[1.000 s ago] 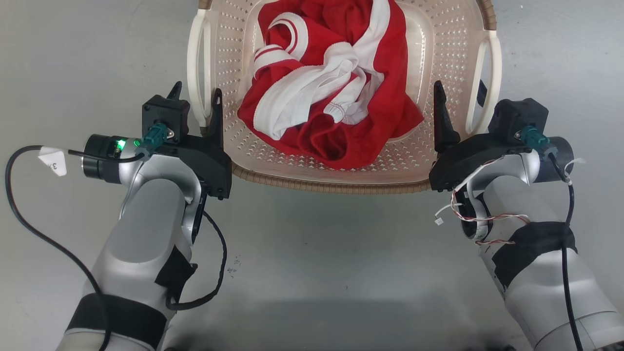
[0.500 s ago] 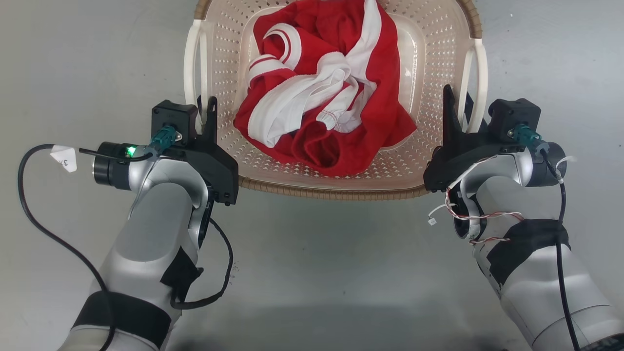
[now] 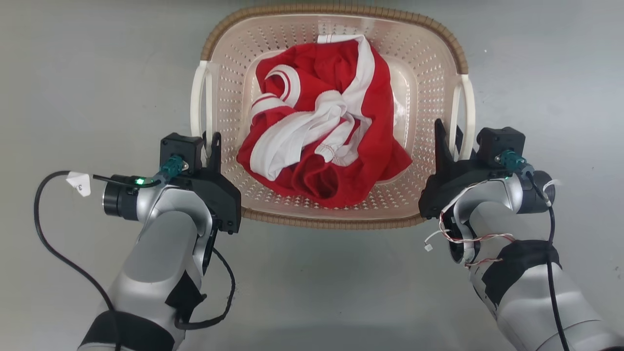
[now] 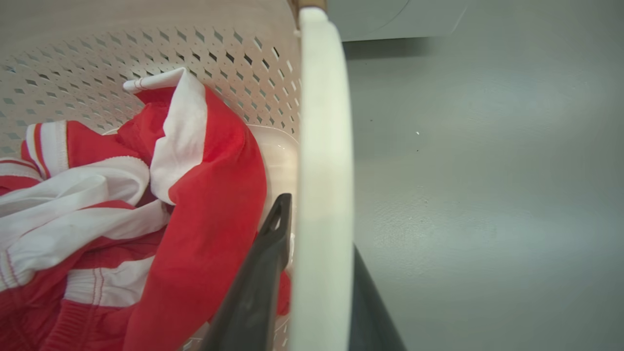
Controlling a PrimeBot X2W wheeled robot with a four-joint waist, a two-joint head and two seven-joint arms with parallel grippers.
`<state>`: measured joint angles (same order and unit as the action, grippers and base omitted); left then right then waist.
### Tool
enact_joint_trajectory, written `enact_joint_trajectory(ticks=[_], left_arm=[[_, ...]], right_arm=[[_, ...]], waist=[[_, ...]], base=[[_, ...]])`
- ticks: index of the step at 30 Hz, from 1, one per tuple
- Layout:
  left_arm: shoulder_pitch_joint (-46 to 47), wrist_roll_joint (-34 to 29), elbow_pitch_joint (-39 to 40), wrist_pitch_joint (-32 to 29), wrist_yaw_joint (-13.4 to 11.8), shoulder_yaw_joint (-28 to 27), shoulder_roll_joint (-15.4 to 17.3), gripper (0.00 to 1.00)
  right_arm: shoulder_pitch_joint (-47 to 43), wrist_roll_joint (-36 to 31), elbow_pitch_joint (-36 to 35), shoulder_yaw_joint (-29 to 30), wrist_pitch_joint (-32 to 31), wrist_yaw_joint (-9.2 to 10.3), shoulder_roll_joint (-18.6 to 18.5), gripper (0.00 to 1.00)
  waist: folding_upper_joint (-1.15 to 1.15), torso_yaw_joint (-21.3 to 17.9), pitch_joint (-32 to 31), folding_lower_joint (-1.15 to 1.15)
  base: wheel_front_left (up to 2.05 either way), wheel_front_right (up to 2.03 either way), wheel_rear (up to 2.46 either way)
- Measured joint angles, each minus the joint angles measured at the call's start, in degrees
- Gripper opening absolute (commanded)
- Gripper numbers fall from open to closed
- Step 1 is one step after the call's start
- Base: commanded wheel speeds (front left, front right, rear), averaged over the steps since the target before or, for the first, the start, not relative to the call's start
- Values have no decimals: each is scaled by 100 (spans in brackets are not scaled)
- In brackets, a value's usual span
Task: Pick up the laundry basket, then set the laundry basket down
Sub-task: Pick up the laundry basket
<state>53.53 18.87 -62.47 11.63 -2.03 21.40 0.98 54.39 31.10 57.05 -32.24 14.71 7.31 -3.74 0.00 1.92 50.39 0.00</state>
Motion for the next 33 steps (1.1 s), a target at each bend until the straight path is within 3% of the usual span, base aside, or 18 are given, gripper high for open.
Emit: enact_joint_trajectory(ticks=[17,33], left_arm=[[-943,647,-180,48,-60,531,-8,0],[-1997,1078,-413,-193,-110,1006,-7,0]], right_arm=[[-764,514,321,-624,-10,0,45,0],[-1872,1196,336,-1328,-514,1,75,0]], waist=[[0,-65,-1111,-1],[0,-90,-2515,-1]], base=[[0,0,0],[0,0,0]])
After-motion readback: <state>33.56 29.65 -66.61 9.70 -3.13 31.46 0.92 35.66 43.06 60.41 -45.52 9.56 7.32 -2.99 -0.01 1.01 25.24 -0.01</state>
